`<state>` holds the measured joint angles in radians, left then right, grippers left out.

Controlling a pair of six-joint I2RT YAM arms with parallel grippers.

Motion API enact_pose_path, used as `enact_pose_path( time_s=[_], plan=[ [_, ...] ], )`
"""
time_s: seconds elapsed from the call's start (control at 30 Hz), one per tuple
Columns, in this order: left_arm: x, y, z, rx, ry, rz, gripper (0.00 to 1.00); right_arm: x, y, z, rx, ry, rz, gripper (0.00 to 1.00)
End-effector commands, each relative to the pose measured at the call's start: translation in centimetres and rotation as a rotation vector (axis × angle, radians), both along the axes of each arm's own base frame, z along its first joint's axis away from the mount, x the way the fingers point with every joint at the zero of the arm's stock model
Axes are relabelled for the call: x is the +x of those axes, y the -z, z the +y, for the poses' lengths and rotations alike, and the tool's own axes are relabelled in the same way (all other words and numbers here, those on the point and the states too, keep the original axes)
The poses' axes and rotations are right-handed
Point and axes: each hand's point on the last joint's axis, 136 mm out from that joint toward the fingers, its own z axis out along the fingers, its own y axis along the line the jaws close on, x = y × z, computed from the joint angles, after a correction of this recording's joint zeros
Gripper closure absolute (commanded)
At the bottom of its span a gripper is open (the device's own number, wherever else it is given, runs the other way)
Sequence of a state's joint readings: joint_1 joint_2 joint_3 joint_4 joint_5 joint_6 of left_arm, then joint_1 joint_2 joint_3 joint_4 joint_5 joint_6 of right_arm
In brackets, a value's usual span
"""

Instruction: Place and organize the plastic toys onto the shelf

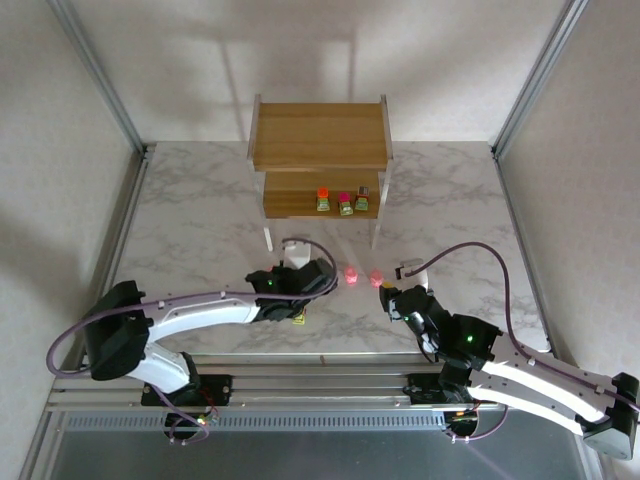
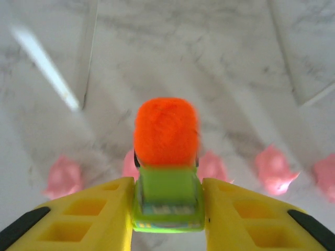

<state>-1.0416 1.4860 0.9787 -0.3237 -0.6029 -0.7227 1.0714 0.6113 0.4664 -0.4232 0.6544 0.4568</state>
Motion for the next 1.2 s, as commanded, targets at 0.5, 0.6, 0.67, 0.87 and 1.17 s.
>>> enact_pose_path(
  time_s=[0.5, 0.6, 0.67, 0.87, 1.17],
  plan=[
    [8.6, -6.0, -1.3, 0.05, 0.011, -0.123, 0.64, 0.2, 0.6, -0.7, -0.02, 0.031, -0.008, 0.56],
    [8.5, -5.9, -1.4, 0.045, 0.016, -0.119, 0.64, 0.2, 0.6, -0.7, -0.021, 0.03, -0.008, 0.56],
    [8.5, -6.3, -1.5, 0.032, 0.019, -0.121, 0.64, 0.2, 0.7, -0.5, -0.022, 0.025, -0.004, 0.56],
    [8.2, -7.5, -1.3, 0.024, 0.026, -0.134, 0.65, 0.2, 0.7, -0.4, -0.022, 0.018, -0.002, 0.56],
    [8.2, -9.6, -1.0, 0.005, 0.033, -0.161, 0.66, 0.1, 0.5, 0.6, -0.011, -0.029, -0.002, 0.56]
  ],
)
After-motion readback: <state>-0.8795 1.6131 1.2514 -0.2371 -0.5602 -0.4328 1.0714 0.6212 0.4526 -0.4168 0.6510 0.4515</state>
